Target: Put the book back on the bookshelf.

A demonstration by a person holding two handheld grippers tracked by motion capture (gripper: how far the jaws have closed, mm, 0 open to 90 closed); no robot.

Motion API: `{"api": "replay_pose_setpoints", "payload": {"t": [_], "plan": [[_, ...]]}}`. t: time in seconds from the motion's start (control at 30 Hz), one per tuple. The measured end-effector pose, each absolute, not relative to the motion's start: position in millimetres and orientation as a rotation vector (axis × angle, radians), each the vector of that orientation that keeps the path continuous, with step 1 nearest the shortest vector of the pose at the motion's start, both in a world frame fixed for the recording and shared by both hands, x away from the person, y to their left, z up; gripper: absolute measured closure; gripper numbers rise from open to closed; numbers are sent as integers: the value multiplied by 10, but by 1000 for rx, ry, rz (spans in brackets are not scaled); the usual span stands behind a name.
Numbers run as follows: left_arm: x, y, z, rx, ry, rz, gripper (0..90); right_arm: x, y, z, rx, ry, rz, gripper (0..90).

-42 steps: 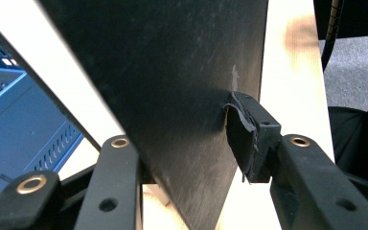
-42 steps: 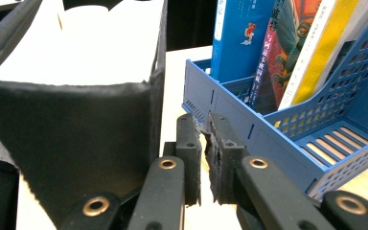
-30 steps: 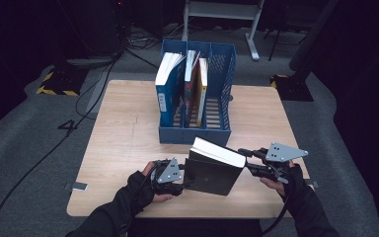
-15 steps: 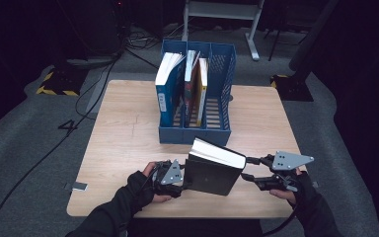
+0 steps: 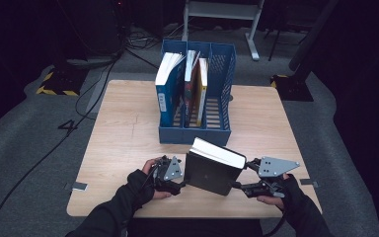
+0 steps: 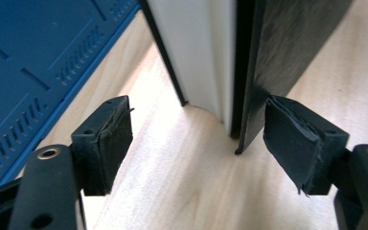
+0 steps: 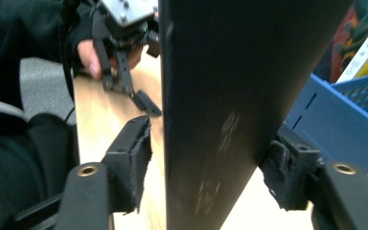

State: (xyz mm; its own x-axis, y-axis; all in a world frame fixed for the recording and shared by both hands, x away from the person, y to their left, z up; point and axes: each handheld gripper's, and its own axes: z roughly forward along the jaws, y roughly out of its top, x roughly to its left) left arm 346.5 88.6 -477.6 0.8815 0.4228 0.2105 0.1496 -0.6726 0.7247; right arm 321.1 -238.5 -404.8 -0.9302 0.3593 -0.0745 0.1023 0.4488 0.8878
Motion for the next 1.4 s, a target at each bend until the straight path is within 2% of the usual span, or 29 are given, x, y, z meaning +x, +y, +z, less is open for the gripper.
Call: {"api": "replay_pose_setpoints", "payload": {"t": [0.13, 0.4, 0.73, 0.93, 1.4], "plan": [[3523, 882, -4786, 2286, 450, 460, 224, 3224, -2295, -4018, 435, 2415, 1494, 454], [3599, 889, -4789, 2243, 523, 456, 211, 3253, -2195, -3993, 464, 2401, 1505, 468], [3672, 779, -4790, 2205, 541, 424, 214, 3281, -2059, -3957, 506, 2401, 1493, 414], [3665, 785, -4787, 2206, 548, 417, 245, 3298, -1983, -3916, 570, 2388, 1479, 425], [3458, 1203, -4870, 2302, 589, 335, 215, 3357, -1954, -3886, 671, 2342, 1454, 481]]}}
